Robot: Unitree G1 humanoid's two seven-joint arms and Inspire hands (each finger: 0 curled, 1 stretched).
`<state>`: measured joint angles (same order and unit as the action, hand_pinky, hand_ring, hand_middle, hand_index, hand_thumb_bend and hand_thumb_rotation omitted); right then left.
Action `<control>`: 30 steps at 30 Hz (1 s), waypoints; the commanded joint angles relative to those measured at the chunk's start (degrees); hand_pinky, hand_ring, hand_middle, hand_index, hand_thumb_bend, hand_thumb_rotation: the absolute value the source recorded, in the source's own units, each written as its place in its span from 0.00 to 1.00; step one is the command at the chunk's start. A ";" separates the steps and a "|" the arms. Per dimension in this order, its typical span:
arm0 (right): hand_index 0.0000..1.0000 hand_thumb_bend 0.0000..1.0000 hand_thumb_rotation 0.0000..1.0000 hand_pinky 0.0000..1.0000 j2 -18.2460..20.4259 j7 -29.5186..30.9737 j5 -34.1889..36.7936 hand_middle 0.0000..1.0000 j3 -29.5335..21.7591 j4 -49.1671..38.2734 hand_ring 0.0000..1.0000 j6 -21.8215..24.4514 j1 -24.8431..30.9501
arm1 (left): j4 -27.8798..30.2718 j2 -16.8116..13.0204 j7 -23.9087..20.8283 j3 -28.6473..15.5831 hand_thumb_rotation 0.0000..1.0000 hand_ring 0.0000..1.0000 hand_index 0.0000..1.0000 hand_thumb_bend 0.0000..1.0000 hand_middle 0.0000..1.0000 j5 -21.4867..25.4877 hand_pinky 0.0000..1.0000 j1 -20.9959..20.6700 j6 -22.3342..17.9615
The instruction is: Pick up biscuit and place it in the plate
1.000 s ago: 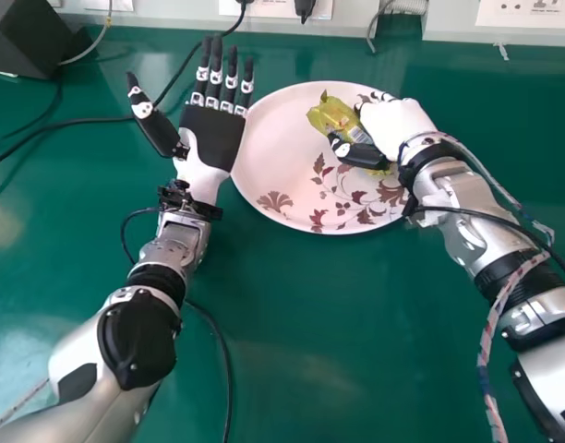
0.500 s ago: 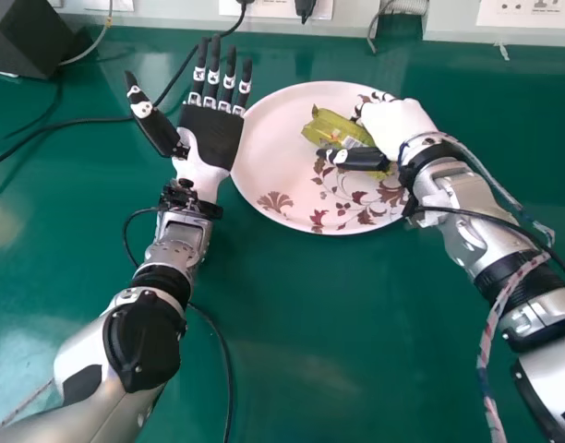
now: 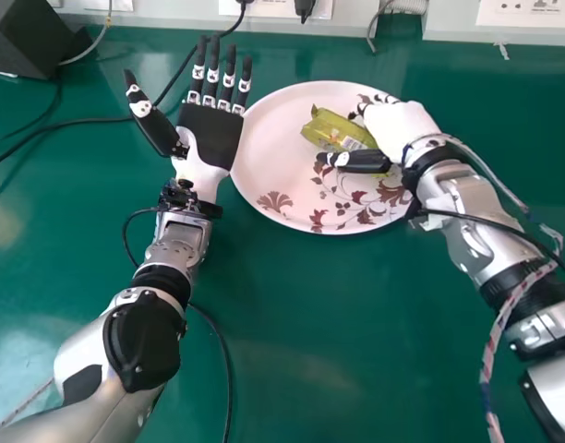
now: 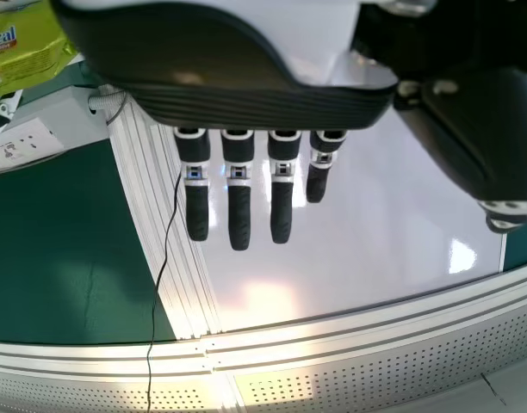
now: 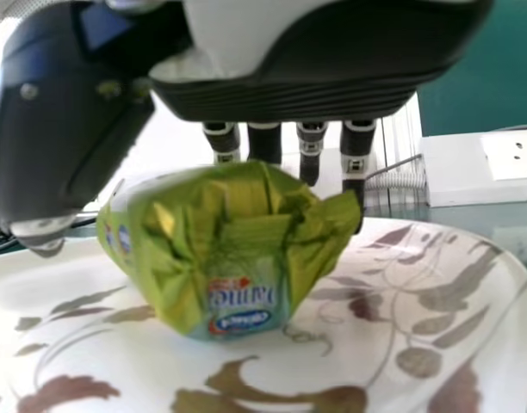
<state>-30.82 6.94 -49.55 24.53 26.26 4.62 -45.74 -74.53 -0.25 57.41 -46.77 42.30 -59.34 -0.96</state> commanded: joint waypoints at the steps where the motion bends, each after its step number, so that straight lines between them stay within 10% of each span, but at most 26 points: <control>1: 0.83 0.98 0.14 0.69 -0.84 2.00 0.48 0.91 -0.51 -0.94 0.88 1.17 2.29 | -0.75 -0.03 -0.02 0.33 0.44 0.77 1.00 0.94 0.83 -0.43 0.72 2.28 -0.51; 30: 0.80 0.98 0.14 0.69 -2.45 3.99 2.14 0.95 -9.54 -22.74 0.87 5.43 11.30 | -1.00 -0.01 -0.06 0.82 0.51 0.73 1.00 0.93 0.83 -1.57 0.67 2.81 -1.34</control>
<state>-32.74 10.57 -47.78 15.74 4.90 10.14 -35.70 -74.56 -0.34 57.28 -46.29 41.14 -59.32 -2.26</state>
